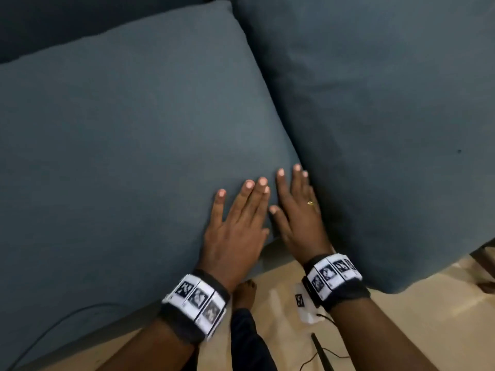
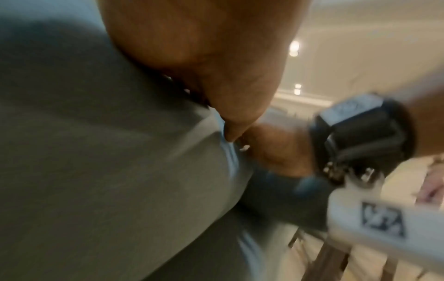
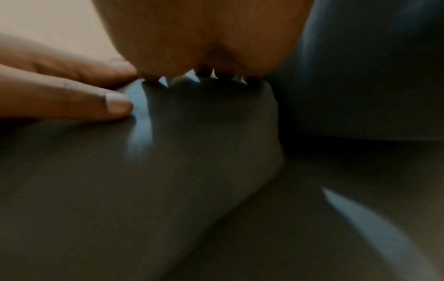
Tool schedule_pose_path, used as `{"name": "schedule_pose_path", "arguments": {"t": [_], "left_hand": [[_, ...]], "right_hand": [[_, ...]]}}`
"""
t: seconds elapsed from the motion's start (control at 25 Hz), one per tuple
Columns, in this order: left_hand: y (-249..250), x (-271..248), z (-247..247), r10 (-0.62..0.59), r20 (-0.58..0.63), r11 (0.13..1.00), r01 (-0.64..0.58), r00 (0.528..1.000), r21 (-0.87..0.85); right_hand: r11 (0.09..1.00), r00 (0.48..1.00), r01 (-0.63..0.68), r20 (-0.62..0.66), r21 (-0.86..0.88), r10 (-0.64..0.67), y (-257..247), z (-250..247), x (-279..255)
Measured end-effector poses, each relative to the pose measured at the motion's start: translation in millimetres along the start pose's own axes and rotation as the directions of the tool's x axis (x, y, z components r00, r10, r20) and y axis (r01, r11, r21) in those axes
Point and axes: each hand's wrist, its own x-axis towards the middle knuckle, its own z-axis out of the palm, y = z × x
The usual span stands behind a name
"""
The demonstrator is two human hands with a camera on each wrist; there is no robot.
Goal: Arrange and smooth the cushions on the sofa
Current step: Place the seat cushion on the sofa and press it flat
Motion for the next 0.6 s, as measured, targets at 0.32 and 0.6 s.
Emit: {"name": "schedule_pose_path", "arguments": {"t": [0.32,0.6], "left_hand": [[-35.1,-45.0,13.0,0.011,-0.143,0.996,0.002,0.99,0.089],[-73.3,-130.5,33.8,-0.206,-0.198,0.977,0.213,0.958,0.013]], "right_hand": [[0.987,0.993,0.043,-0.099,-0.156,-0.059,-28.0,21.1,-32.7],[0.937,0.969,0.231,-0.022,-0.263,-0.245,-105.5,65.7,-66.5]]}}
